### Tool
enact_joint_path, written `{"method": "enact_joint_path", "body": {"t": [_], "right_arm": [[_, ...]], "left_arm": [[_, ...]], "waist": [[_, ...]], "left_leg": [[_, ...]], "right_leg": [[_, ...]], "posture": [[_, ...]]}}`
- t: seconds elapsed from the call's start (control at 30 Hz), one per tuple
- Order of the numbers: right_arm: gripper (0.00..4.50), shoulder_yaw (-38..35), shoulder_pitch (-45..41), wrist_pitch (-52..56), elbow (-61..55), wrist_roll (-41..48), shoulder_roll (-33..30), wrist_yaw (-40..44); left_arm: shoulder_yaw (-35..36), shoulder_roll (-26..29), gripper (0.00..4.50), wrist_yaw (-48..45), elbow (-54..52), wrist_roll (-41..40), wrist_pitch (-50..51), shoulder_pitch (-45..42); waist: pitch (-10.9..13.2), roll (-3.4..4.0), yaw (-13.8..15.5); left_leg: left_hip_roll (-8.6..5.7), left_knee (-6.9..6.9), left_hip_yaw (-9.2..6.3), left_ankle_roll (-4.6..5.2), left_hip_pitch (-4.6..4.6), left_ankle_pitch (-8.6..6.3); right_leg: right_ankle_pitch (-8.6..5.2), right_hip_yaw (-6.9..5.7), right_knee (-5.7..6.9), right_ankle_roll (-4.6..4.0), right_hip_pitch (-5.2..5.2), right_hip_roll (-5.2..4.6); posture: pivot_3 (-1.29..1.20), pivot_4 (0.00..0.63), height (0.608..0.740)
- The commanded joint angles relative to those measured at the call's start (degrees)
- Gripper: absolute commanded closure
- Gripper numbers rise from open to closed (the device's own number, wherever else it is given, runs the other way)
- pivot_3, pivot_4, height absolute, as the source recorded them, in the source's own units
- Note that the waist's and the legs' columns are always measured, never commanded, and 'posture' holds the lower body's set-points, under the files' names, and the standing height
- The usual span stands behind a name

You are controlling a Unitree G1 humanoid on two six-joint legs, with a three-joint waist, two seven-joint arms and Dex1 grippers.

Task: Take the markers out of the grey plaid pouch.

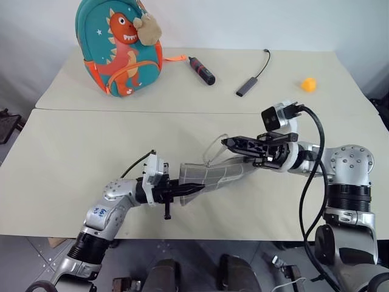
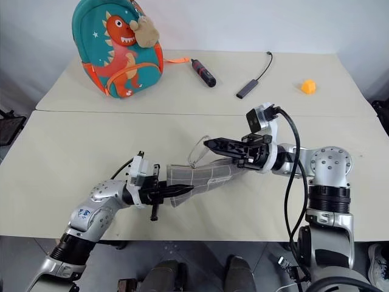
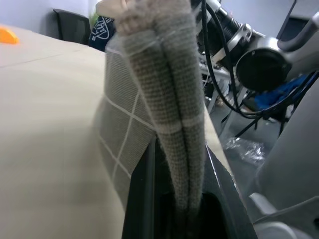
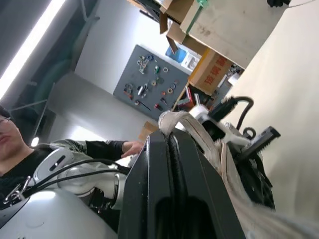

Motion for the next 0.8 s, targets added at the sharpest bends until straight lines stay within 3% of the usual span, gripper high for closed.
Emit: {"method": "enact_joint_path", "body": {"t": [0.03,0.8], "right_arm": [[4.46,-5.05,-2.07,-1.68,-0.07,2.14,-3.77,1.75],[4.46,-9.76,5.43,-12.31,4.88,-9.75,-12.78,4.2]], "left_arm": [[2.85,0.75,4.5,-0.9,-0.22,-2.6,4.6,0.49],[4.63,2.22,4.5,-5.53,3.2,4.3,1.65,-0.53]], "waist": [[0.0,0.0,0.05],[0.0,0.0,0.27]], "left_leg": [[0.0,0.0,0.01,0.0,0.0,0.0],[-0.01,0.0,0.08,0.0,0.0,0.0]], "right_leg": [[0.0,0.01,0.0,0.0,0.0,0.0],[0.0,0.02,-0.04,0.0,0.01,0.0]], "posture": [[0.0,0.15,0.74],[0.0,0.15,0.74]]}}
